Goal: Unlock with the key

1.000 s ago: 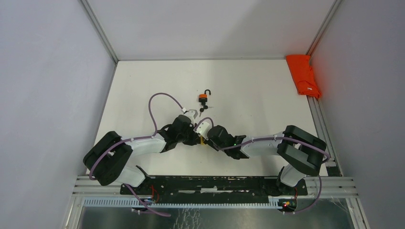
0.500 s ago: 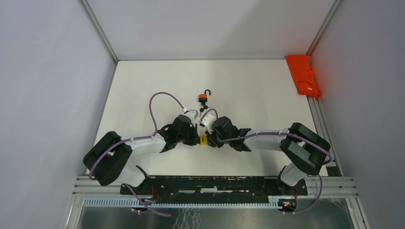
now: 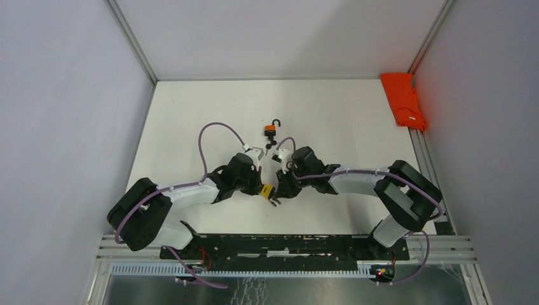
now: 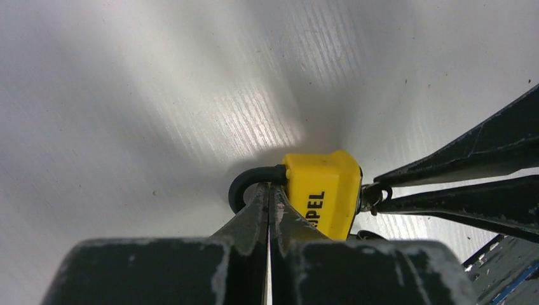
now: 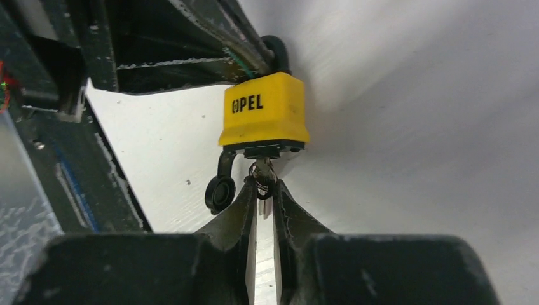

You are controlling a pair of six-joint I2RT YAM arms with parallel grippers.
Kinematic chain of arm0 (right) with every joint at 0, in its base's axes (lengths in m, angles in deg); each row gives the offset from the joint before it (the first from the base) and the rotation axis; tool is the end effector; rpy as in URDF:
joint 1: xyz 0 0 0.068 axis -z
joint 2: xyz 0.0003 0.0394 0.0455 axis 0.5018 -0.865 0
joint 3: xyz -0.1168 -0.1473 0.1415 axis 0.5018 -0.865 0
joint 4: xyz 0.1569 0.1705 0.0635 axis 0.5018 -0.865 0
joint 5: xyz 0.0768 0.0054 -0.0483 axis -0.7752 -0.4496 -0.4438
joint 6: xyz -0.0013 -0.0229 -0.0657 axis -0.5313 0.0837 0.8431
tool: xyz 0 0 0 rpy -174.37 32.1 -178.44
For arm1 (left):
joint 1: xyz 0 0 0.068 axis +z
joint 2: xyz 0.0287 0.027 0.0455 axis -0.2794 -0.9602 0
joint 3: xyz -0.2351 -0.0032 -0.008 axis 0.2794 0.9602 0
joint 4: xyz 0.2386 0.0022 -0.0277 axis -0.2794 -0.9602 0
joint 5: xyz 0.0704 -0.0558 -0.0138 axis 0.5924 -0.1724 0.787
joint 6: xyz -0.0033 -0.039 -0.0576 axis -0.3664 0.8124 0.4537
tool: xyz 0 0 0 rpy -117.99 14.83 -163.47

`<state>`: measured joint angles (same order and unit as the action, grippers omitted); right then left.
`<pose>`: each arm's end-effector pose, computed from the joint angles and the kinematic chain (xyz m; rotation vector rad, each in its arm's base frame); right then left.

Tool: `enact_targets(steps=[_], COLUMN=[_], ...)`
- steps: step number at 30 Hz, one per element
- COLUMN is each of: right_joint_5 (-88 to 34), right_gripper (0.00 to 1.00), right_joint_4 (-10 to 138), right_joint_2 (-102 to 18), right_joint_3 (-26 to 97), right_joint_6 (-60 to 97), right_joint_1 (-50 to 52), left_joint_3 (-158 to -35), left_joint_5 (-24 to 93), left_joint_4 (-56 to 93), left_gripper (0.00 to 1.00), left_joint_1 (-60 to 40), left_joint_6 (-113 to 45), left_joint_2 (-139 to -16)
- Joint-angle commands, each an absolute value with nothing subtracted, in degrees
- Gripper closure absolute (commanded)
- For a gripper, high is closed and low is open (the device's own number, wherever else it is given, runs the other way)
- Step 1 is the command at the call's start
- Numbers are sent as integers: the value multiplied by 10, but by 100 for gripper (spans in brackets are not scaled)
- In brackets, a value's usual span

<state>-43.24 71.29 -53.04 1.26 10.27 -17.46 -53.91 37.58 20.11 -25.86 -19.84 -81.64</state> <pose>0.1892 0.2404 0.1162 -0.9009 2.3244 0.9869 0.1894 -0.1778 0.1106 0.4003 2.4361 -0.6496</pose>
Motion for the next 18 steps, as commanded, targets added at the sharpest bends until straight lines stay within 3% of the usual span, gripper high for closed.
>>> enact_targets(steps=[1,6,11,18], right_joint_5=[-536,-538,-524,-524], right_gripper=[100,100,83,79], right_joint_4=[790,796,798,880], right_joint_2=[-542,-548,-558,-571], right_joint_3=[52,49,45,-6], right_joint_6=[68,61,55,-12], right_joint_1=[-187,-187,-187,-185], left_joint_3=[-554,-556,-557,-553], left_joint_5=[309,306,302,298], left_joint_4=[250,250,251,252], left_gripper=[98,98,98,98], left_joint_1=[-270,-269,-269,-269], left_joint_6=[-207,-206,-205,-200], left_joint_2=[-801,-801,-802,-804])
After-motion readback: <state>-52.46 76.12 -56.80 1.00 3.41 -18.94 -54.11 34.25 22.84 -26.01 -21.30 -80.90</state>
